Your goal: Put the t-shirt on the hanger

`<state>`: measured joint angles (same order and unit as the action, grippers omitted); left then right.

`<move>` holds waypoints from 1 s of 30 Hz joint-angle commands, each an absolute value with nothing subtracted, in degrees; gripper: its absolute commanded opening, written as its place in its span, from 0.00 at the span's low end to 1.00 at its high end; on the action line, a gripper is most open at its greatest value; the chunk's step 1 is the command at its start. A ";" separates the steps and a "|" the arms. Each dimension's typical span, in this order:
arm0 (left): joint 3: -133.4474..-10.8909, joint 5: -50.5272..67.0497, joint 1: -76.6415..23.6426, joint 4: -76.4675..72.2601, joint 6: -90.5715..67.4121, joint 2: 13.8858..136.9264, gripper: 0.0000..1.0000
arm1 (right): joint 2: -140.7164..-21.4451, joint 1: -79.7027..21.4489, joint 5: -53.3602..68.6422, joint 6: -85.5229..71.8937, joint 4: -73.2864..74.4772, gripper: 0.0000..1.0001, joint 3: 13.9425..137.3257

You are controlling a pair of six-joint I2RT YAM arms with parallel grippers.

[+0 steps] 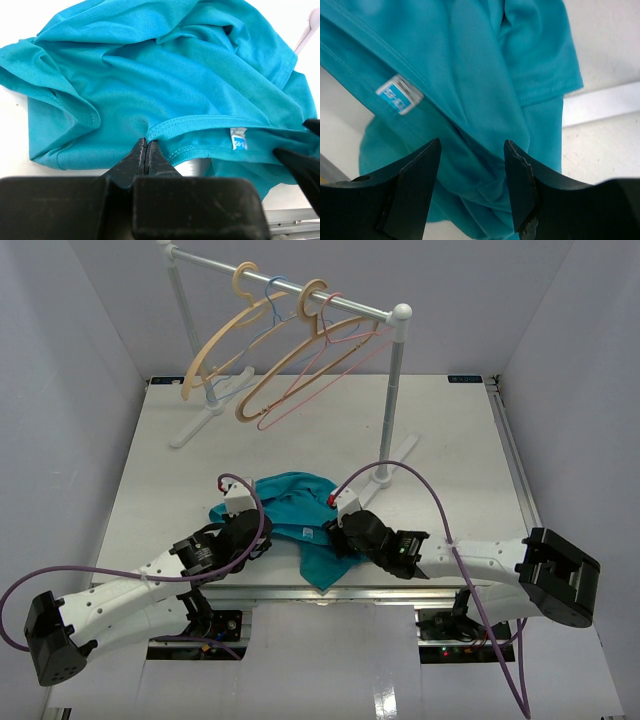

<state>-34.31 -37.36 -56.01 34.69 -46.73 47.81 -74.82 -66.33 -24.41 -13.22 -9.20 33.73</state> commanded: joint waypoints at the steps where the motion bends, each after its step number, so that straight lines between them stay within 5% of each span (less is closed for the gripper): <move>1: -34.05 -38.41 -56.16 35.14 -47.94 46.65 0.00 | -70.80 -67.69 -25.11 -16.14 -10.77 0.60 31.99; 10: -33.74 -34.73 -56.16 33.93 -47.06 46.62 0.00 | -69.85 -68.20 -27.22 -10.79 -10.61 0.59 35.78; 30: -30.79 -30.94 -56.22 30.03 -46.76 43.36 0.00 | -88.47 -68.26 -16.55 -0.88 -29.35 0.55 42.95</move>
<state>-31.45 -30.83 -56.01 31.00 -46.54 45.81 -87.28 -67.92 -18.76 -1.82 -21.54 42.33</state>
